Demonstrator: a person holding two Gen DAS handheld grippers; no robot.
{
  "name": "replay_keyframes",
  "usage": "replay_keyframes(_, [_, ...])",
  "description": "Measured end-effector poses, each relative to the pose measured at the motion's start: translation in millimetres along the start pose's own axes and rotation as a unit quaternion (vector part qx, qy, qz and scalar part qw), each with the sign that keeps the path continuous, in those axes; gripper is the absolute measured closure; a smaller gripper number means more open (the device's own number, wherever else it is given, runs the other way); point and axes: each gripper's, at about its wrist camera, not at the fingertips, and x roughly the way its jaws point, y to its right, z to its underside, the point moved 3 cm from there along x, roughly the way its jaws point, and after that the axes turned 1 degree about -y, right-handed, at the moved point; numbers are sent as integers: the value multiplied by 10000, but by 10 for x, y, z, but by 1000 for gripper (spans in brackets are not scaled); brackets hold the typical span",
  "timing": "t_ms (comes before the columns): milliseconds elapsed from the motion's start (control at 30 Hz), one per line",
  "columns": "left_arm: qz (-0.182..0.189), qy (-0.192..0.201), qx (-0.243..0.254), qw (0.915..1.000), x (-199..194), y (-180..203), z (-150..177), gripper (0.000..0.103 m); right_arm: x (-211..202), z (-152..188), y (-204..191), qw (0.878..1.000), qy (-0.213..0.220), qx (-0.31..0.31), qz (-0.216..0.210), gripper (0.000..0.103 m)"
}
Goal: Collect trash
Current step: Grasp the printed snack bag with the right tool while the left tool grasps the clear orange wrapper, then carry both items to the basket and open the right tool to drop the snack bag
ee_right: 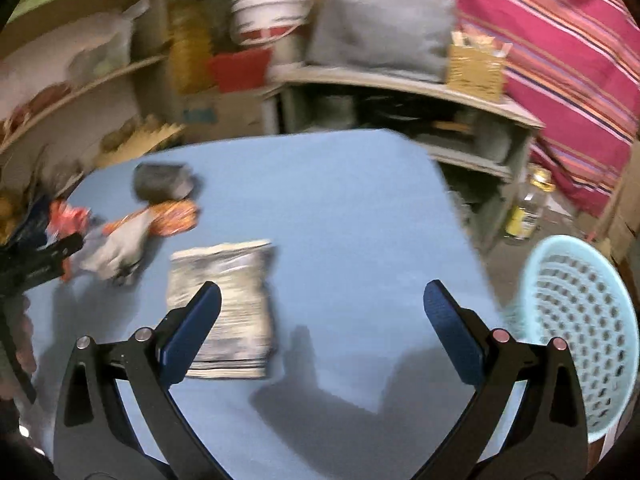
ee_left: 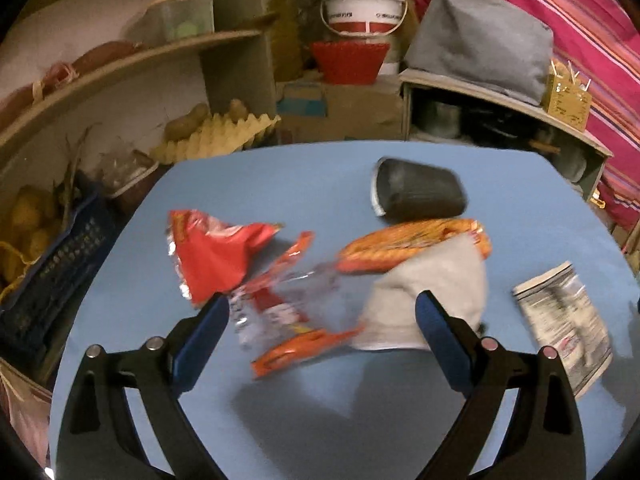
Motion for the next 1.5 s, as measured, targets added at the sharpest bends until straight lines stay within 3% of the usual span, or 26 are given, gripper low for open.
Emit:
replay_keyframes(133, [92,-153,78,9998,152,-92,42,11,188,43,-353,9992,-257,-205,-228,4])
replay_keyframes(300, [392,-329,24,9987,311,-158,53,13,338,104,-641,9980,-430,-414,-223,4])
replay_keyframes(367, [484,-376,-25,9981,348,-191,41,26,384,112,-726,9976,-471,-496,-144,4])
replay_keyframes(500, [637,-303,-10,9975,303,-201,1,40,475,138,-783,9966,-625,-526,-79,4])
replay_keyframes(533, [654,-304,-9,9974,295,-203,-4,53,509,145,-790,9962,-687,-529,-69,4])
replay_keyframes(633, [687,-306,-32,9972,266,-228,-24,59,574,155,-769,9954,-797,-541,28,4])
replay_keyframes(733, [630,-234,-110,9977,202,-273,-67,60,616,163,-754,9948,-846,-560,88,5])
replay_keyframes(800, [641,-142,-146,9977,121,-283,-105,60,652,193,-747,9940,-926,-574,34,22])
replay_keyframes(900, [672,16,-150,9976,-29,-253,-155,60,648,207,-732,9937,-973,-523,-209,36])
replay_keyframes(1100, [699,280,-1,9972,-284,-64,-226,60,573,210,-741,9928,-905,-607,-495,54])
replay_keyframes(1300, [702,446,152,9964,-417,205,-286,60,311,106,-484,9960,-582,-461,-505,55])
replay_keyframes(1500, [869,465,229,9949,-428,575,-308,60,-9,63,137,9991,-311,-123,-261,55])
